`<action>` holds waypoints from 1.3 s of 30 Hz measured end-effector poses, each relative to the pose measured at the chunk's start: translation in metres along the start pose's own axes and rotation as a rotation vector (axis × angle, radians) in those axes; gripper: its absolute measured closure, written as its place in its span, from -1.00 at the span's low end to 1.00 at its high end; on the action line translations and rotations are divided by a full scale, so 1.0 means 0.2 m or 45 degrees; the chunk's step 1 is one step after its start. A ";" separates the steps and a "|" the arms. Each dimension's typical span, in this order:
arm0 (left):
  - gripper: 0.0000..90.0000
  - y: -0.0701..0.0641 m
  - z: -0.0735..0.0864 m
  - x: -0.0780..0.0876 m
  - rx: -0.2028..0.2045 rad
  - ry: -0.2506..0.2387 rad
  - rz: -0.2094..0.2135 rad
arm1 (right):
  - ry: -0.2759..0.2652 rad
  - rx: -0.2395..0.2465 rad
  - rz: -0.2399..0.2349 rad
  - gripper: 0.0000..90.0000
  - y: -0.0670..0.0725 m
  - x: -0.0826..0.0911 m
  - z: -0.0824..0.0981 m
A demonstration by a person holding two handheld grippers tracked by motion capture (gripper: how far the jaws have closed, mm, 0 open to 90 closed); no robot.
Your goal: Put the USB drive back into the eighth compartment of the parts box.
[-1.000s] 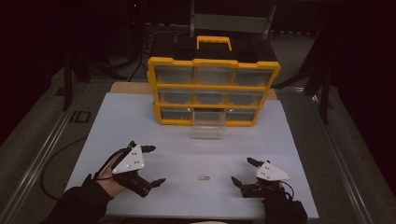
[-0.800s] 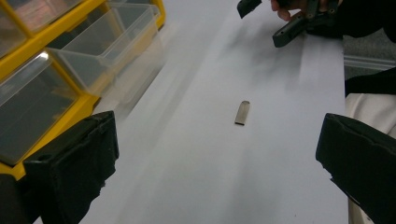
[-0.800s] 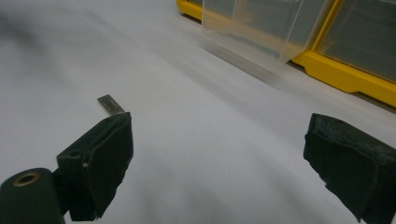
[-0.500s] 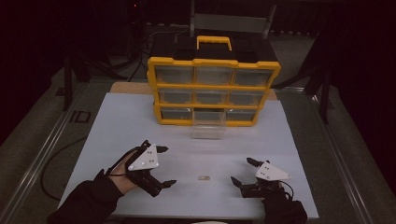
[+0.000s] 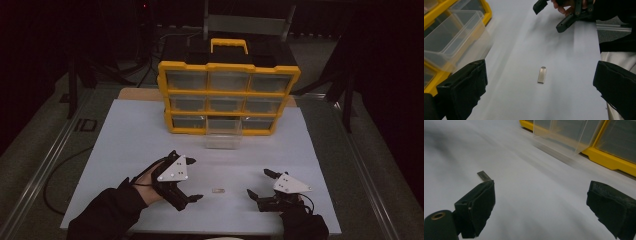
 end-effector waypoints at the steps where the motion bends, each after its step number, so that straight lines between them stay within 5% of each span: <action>1: -0.99 0.00 -0.01 -0.01 -0.002 0.001 0.009 | 0.001 -0.001 0.000 -0.81 0.00 0.00 0.00; 22: -0.99 -0.04 -0.03 -0.21 -0.001 0.066 0.121 | -0.002 -0.001 -0.007 -0.81 0.00 0.00 0.00; 39: -0.99 -0.07 0.04 -0.39 0.007 0.137 0.181 | 0.001 0.003 -0.013 -0.81 0.01 -0.01 0.00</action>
Point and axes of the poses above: each handheld gripper's, and its own axes: x roughly backward along the jaws, z roughly out of its underside, y roughly to its left, the point moved 5 cm from there along -x, roughly forward along the jaws, and after that the axes turned 1 degree about y, right-handed, at the moved point
